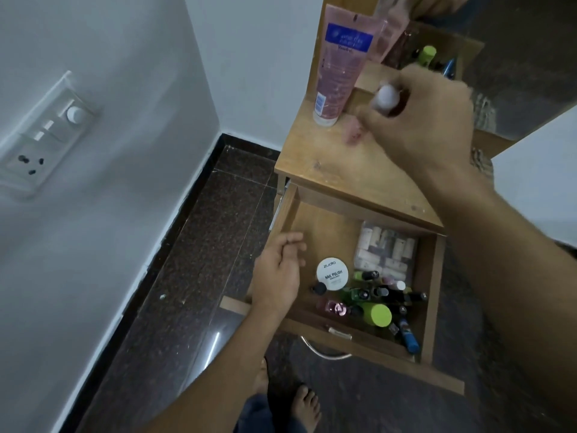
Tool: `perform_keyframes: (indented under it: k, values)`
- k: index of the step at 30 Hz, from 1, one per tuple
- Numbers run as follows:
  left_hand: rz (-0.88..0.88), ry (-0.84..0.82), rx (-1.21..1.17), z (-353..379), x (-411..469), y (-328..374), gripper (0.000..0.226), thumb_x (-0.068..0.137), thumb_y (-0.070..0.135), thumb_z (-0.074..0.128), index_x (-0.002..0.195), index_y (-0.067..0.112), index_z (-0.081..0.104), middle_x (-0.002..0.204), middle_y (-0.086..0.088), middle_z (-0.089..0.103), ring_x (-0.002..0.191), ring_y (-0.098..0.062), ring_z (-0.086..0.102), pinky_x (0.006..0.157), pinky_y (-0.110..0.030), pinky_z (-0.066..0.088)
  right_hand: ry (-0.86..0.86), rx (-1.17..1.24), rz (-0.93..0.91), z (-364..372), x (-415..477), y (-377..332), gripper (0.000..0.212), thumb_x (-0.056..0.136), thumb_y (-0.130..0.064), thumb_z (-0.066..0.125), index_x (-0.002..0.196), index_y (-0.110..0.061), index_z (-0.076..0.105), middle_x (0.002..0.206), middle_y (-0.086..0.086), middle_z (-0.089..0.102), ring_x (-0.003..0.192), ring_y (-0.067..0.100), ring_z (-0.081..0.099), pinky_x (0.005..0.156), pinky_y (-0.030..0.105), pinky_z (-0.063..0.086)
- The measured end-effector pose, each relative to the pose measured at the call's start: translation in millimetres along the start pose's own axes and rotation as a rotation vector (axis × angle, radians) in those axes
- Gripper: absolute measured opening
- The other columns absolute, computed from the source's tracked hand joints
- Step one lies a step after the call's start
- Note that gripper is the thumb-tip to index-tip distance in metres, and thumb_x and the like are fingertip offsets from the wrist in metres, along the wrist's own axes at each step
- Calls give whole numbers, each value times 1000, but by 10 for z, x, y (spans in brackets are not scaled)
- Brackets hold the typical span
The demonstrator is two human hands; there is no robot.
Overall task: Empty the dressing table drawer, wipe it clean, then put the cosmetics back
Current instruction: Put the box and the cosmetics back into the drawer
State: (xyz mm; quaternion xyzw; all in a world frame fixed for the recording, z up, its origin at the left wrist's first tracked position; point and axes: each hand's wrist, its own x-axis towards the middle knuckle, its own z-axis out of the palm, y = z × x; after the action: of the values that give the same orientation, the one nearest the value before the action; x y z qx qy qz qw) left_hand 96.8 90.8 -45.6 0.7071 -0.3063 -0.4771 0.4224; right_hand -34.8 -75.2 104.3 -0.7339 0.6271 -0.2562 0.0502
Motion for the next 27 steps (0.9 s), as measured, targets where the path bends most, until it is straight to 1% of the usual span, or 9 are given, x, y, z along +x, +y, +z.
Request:
perform_keyframes:
  k: [2, 4, 7, 9, 11, 16, 21, 24, 27]
  values:
    - [77, -2, 39, -102, -38, 36, 30, 101, 10, 47, 113, 26, 70, 95, 14, 72, 77, -8, 69, 74, -30, 53, -57, 33, 51, -22, -362, -76, 31, 74, -51, 74, 82, -22, 67, 82, -9, 69, 76, 11, 63, 64, 33, 52]
    - [153, -95, 194, -221, -66, 74, 36, 93, 8, 54, 121, 28, 67, 102, 15, 70, 82, -10, 67, 80, -29, 54, -170, 83, 101, 35, -740, -153, 34, 71, -52, 74, 72, -20, 63, 68, -7, 62, 67, 15, 60, 57, 35, 49]
    - [266, -257, 637, -357, -133, 109, 49, 77, 31, 63, 125, 29, 61, 114, 12, 63, 96, -13, 62, 88, -34, 53, -336, 50, 129, 166, -1186, -183, 37, 72, -54, 77, 76, -21, 59, 66, -6, 60, 66, 19, 59, 54, 33, 45]
    - [294, -259, 833, -405, -177, 91, 59, 73, 48, 67, 128, 31, 56, 117, 10, 59, 110, -16, 57, 91, -40, 53, -390, 16, 118, 231, -1365, -163, 39, 75, -56, 76, 76, -22, 58, 68, -4, 62, 66, 21, 59, 52, 29, 39]
    - [285, -211, 915, -441, -203, 40, 61, 73, 57, 73, 126, 33, 54, 118, 9, 56, 114, -17, 52, 90, -41, 52, -413, 3, 94, 275, -1479, -155, 38, 77, -59, 73, 79, -23, 60, 69, -2, 64, 68, 22, 61, 54, 30, 44]
    - [364, -209, 937, -430, -200, -176, 32, 82, 58, 68, 95, 28, 68, 95, 7, 64, 98, -17, 54, 81, -30, 47, -557, -34, 76, 396, -1672, -154, 42, 75, -63, 71, 84, -23, 62, 72, -1, 66, 72, 25, 66, 60, 38, 56]
    - [369, -276, 969, -412, -183, -204, 22, 89, 41, 61, 76, 24, 62, 76, 5, 56, 90, -21, 53, 80, -39, 51, -681, -90, 40, 437, -1768, -97, 37, 85, -59, 66, 83, -22, 63, 76, 3, 65, 77, 28, 65, 65, 39, 56]
    - [255, -381, 945, -433, -127, -119, 8, 84, 21, 55, 79, 27, 57, 83, 2, 59, 97, -22, 59, 76, -35, 50, -709, -152, 0, 435, -1785, -96, 36, 87, -57, 64, 86, -21, 67, 79, 3, 66, 81, 28, 65, 68, 38, 55]
    - [179, -361, 728, -477, -64, -104, 34, 82, 11, 49, 106, 23, 71, 101, 13, 72, 104, -11, 65, 89, -30, 51, -734, -180, -4, 459, -1812, -107, 36, 89, -55, 63, 86, -19, 66, 81, 5, 65, 83, 31, 66, 69, 39, 56]
